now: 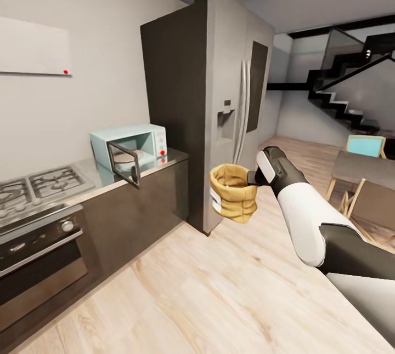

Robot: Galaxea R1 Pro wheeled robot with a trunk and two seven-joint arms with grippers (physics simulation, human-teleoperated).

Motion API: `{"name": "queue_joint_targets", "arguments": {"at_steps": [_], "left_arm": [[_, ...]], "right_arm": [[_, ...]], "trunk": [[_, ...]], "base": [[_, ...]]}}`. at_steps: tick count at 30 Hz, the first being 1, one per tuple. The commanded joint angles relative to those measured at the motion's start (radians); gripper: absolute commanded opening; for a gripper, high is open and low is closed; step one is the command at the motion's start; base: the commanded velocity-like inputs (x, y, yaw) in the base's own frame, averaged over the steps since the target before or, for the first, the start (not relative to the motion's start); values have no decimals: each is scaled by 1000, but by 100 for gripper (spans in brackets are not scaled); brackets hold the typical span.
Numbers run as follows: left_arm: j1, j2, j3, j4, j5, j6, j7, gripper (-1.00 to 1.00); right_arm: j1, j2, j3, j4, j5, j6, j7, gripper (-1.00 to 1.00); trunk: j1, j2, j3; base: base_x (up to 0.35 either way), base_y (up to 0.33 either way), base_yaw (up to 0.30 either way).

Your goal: In the kitchen, take the popcorn bag from the countertop, put it into the microwave, and heat it until the popcorn is cooked so the cooked popcorn ends up inside the bag.

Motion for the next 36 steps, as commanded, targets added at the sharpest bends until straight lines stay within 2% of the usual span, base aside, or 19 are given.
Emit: {"name": "queue_joint_targets", "arguments": {"at_steps": [1, 24, 36], "left_arm": [[0, 0, 0, -1, 5, -2, -2, 100], [0, 0, 0, -1, 5, -2, -2, 100], [0, 1, 0, -1, 5, -2, -2, 100]], "right_arm": [[-1, 1, -5, -2, -9, 1, -11, -100], [-1, 0, -5, -2, -4, 1, -12, -100], [-1, 5, -1, -1, -2, 1, -12, -100]], "trunk": [[1, -1, -1], [1, -1, -1], [1, -1, -1]], "base": [[316, -101, 0], [316, -111, 2], [316, -115, 250]]}}
